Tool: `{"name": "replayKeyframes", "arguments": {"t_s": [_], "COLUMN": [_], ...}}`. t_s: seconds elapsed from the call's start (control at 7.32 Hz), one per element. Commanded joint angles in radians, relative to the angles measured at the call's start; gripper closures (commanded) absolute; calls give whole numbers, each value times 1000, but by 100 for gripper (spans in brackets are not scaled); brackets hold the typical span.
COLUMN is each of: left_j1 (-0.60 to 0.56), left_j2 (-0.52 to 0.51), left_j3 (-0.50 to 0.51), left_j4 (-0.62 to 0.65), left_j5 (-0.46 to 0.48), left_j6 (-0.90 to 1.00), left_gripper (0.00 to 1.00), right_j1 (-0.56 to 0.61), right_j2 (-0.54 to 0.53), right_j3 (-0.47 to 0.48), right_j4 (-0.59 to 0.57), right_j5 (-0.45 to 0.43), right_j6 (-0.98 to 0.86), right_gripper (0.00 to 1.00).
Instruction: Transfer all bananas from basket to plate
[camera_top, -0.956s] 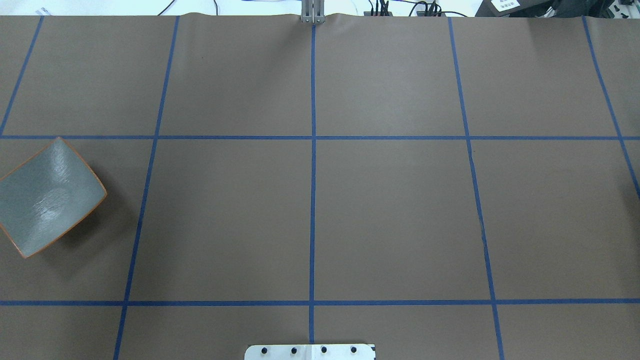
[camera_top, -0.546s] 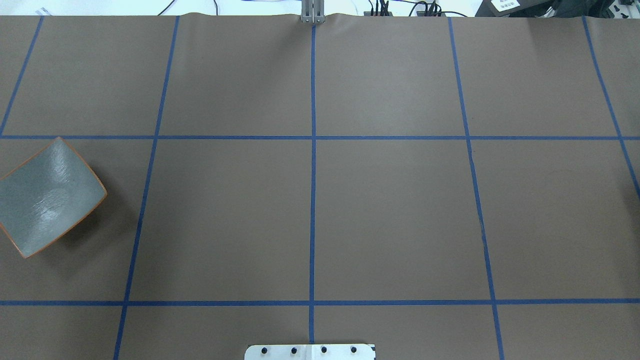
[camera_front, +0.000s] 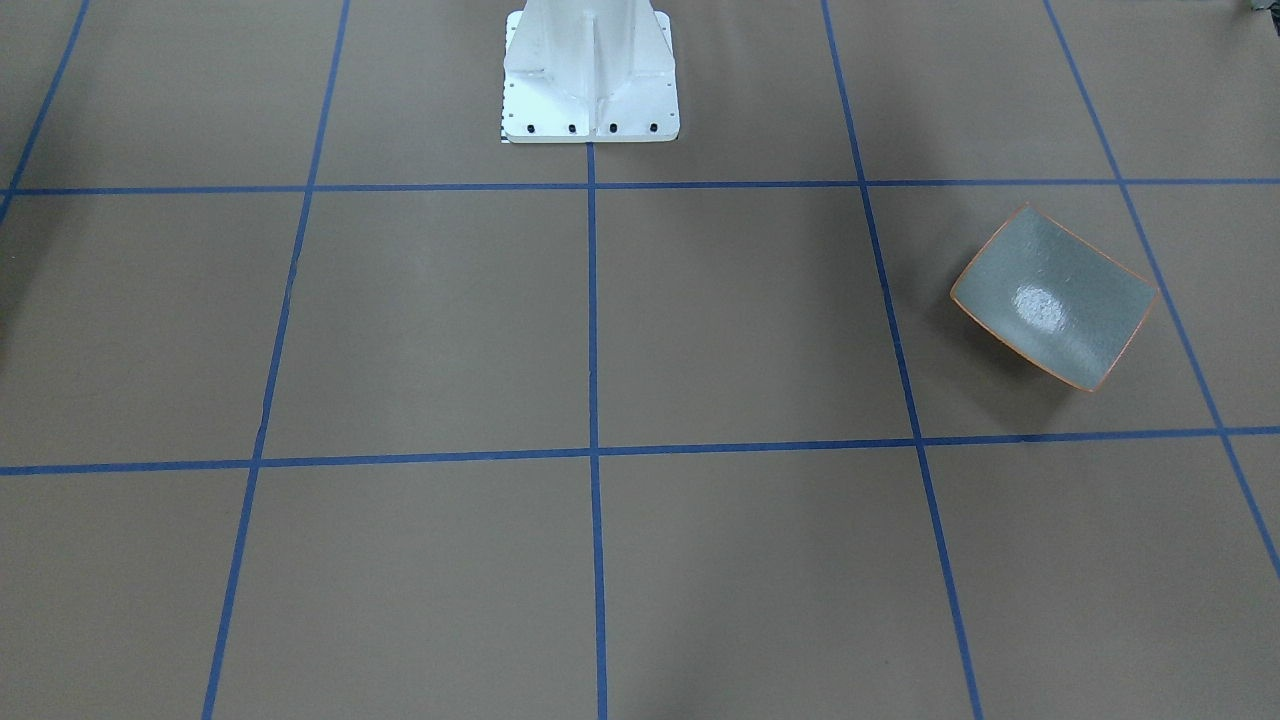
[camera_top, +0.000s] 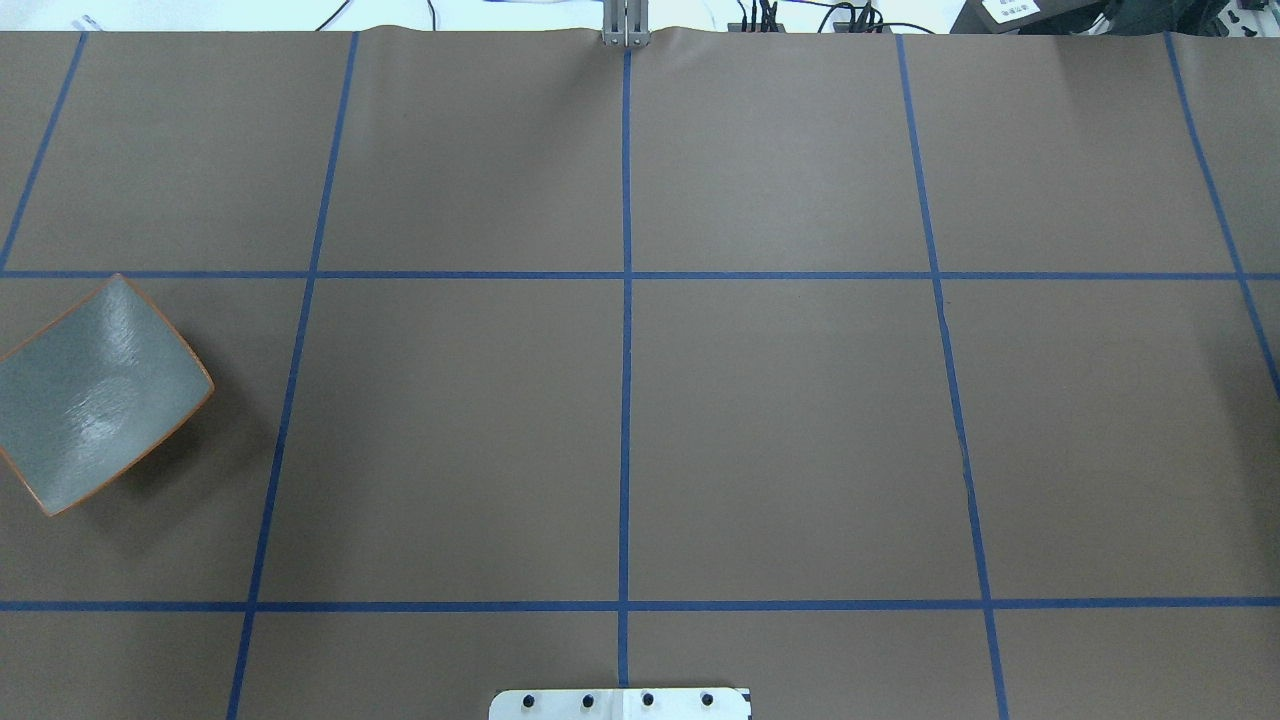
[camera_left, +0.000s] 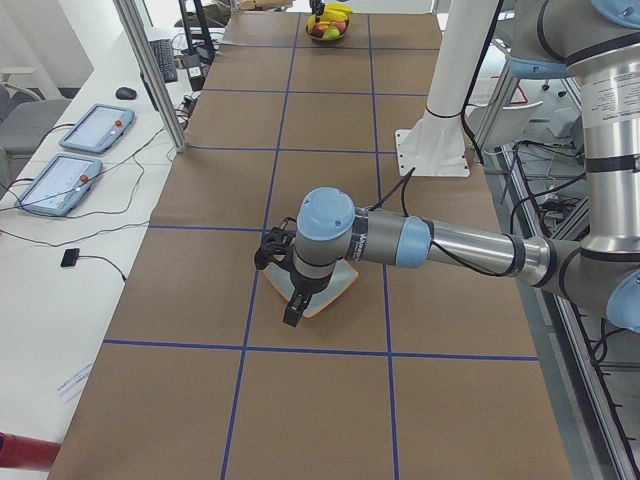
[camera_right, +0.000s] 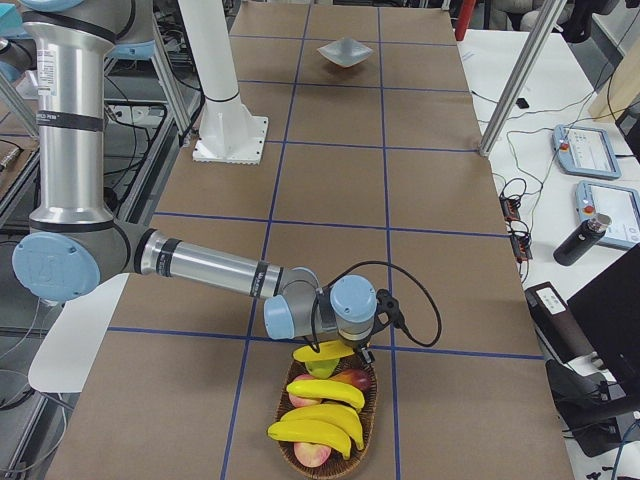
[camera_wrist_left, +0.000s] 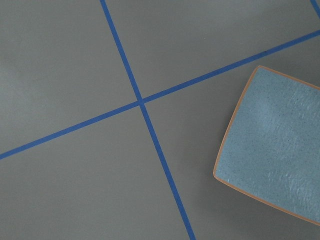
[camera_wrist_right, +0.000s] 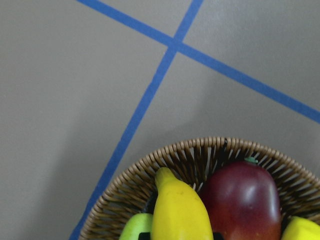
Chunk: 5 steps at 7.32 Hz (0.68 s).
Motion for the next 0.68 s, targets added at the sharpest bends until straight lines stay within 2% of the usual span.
{"name": "replayKeyframes", "arguments": {"t_s": [0.0, 0.14, 0.27, 0.41, 0.55], "left_j1": [0, 0, 0, 0, 0], "left_j2": [0, 0, 3, 3, 14], "left_j3": [-6, -4, -1, 9, 0], "left_j4": [-69, -140, -157, -192, -253], "left_j5": [-1, -1, -20, -80, -89], "left_j6": [3, 0, -6, -6, -56], "left_gripper": [0, 0, 0, 0, 0], "right_j1": [8, 6, -14, -55, -110], "right_j2": [63, 91, 129, 166, 219], "right_j3": [255, 329, 353, 360, 361], "right_j4": [-323, -361, -359, -357, -356], "right_j5": [4, 4, 7, 1, -8], "right_j6": [59, 204, 374, 460, 583], "right_gripper": [100, 100, 100, 100, 100]}}
